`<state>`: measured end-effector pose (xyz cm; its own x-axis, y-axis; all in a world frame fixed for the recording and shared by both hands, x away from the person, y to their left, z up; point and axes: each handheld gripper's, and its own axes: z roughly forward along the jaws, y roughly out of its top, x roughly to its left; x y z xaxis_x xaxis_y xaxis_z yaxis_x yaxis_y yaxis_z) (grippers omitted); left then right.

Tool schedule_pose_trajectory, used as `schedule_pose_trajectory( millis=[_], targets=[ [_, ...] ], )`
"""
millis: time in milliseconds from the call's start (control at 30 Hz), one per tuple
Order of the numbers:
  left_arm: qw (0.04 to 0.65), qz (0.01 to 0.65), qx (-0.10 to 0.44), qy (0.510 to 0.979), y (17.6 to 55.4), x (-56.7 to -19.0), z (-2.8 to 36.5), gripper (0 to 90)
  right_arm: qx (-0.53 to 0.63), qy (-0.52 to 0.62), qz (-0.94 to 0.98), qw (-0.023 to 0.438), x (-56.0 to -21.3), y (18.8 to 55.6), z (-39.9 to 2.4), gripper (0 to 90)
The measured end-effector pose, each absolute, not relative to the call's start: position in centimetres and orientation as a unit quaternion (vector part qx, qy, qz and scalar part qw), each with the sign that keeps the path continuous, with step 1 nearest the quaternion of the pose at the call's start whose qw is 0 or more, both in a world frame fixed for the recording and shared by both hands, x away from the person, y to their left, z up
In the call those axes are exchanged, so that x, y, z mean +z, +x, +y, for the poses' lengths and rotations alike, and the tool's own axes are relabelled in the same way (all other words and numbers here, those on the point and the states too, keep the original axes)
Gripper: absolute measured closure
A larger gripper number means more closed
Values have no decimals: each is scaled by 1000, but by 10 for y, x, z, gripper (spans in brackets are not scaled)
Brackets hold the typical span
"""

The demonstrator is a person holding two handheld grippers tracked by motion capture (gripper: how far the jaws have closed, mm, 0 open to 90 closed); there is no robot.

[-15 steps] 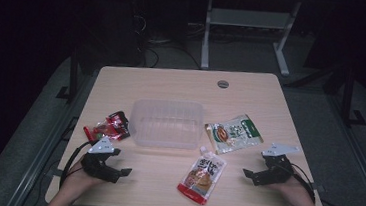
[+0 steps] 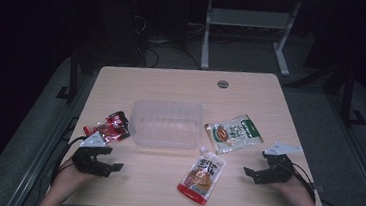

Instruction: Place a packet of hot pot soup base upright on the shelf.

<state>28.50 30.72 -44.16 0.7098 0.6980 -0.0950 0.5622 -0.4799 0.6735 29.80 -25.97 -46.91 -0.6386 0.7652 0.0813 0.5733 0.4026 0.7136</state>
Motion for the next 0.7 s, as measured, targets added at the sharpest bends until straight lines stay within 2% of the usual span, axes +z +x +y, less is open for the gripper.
schedule_pose_trajectory(
  millis=[100, 233, 400, 433, 467, 500, 533, 567, 600, 700],
  targets=[
    [359, 384, 101, 845, 287, -436, 316, 244, 362, 399, 832, 133, -469, 297, -259, 27],
    [364, 400, 104, 835, 291, -431, 324, 348, 364, 397, 832, 131, -469, 297, -257, 27],
    [360, 415, 112, 828, 297, -426, 329, 532, 367, 398, 831, 131, -469, 298, -257, 27],
    [360, 419, 115, 826, 299, -425, 331, 532, 366, 399, 831, 130, -469, 298, -257, 28],
    [359, 426, 116, 823, 301, -424, 333, 574, 364, 399, 832, 129, -469, 298, -257, 31],
    [358, 434, 122, 818, 305, -422, 337, 669, 362, 397, 833, 130, -469, 298, -257, 45],
    [358, 434, 122, 818, 305, -422, 337, 712, 362, 397, 833, 130, -469, 298, -257, 45],
    [358, 439, 127, 815, 308, -421, 339, 712, 361, 395, 835, 131, -468, 298, -257, 45],
    [358, 448, 133, 809, 312, -419, 343, 807, 361, 393, 835, 136, -466, 297, -256, 47],
    [358, 460, 141, 800, 320, -414, 349, 896, 365, 389, 834, 138, -465, 296, -255, 47]
  ],
)
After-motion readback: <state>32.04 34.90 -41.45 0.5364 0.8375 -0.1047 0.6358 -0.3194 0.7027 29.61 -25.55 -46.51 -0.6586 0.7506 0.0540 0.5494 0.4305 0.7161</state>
